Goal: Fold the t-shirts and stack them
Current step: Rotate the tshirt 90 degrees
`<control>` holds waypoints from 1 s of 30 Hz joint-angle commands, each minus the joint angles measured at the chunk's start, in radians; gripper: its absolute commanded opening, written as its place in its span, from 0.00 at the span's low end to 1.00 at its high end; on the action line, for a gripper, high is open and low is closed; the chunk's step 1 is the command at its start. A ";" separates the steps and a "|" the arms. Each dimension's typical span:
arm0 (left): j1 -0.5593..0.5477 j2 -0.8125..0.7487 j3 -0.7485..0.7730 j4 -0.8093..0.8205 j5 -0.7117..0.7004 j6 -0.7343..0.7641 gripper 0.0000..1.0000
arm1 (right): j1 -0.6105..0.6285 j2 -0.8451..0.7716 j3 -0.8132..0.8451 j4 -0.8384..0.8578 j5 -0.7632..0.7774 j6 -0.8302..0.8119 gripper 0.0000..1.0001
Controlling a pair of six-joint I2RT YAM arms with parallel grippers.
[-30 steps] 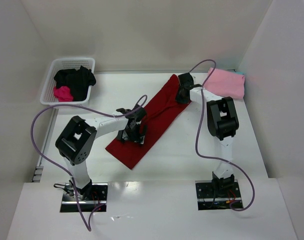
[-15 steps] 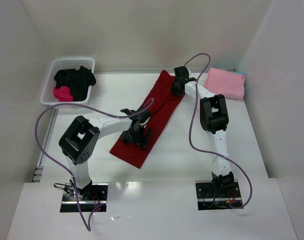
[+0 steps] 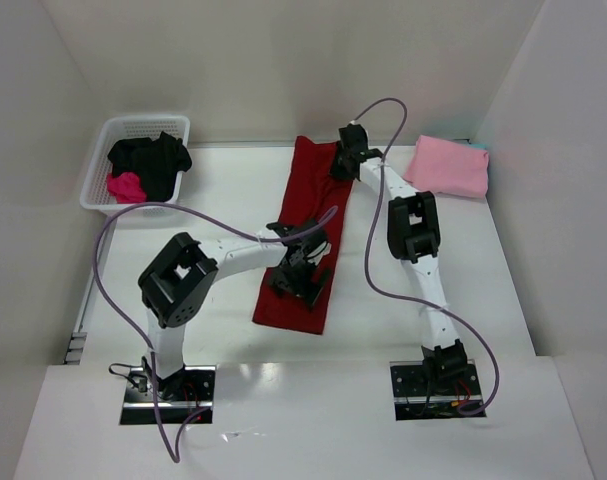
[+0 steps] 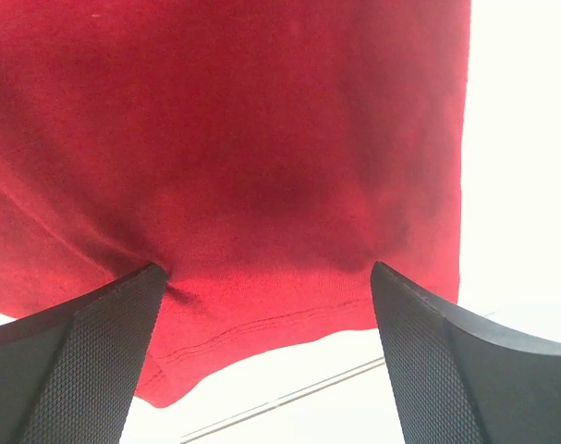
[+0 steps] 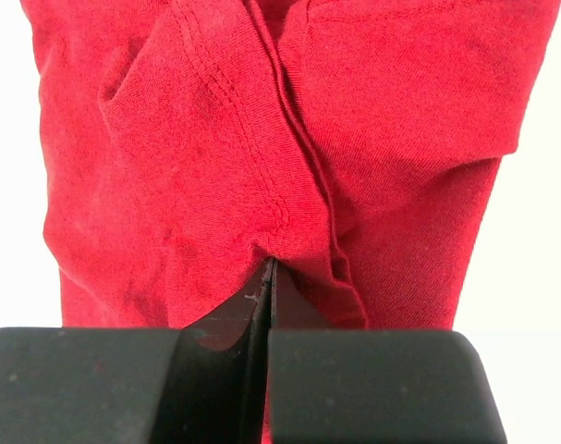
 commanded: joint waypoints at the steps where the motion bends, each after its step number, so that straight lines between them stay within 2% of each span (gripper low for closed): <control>1: -0.057 0.087 -0.034 0.119 0.197 -0.062 0.99 | 0.023 0.043 0.042 -0.014 -0.056 -0.032 0.00; 4: -0.106 0.099 -0.025 0.147 0.226 -0.114 0.99 | 0.023 0.053 0.054 -0.005 -0.120 -0.042 0.00; 10: -0.189 0.118 -0.015 0.199 0.226 -0.228 0.99 | 0.043 0.042 0.030 0.017 -0.138 -0.055 0.00; 15: -0.189 0.070 -0.087 0.231 0.124 -0.303 0.99 | 0.043 -0.022 -0.033 0.049 -0.123 -0.064 0.00; 21: -0.178 -0.041 -0.078 0.156 -0.010 -0.337 0.99 | 0.023 -0.157 -0.128 0.070 -0.100 -0.076 0.00; 30: -0.151 -0.199 -0.144 0.061 -0.105 -0.389 0.99 | -0.007 -0.465 -0.263 0.098 -0.062 -0.127 0.03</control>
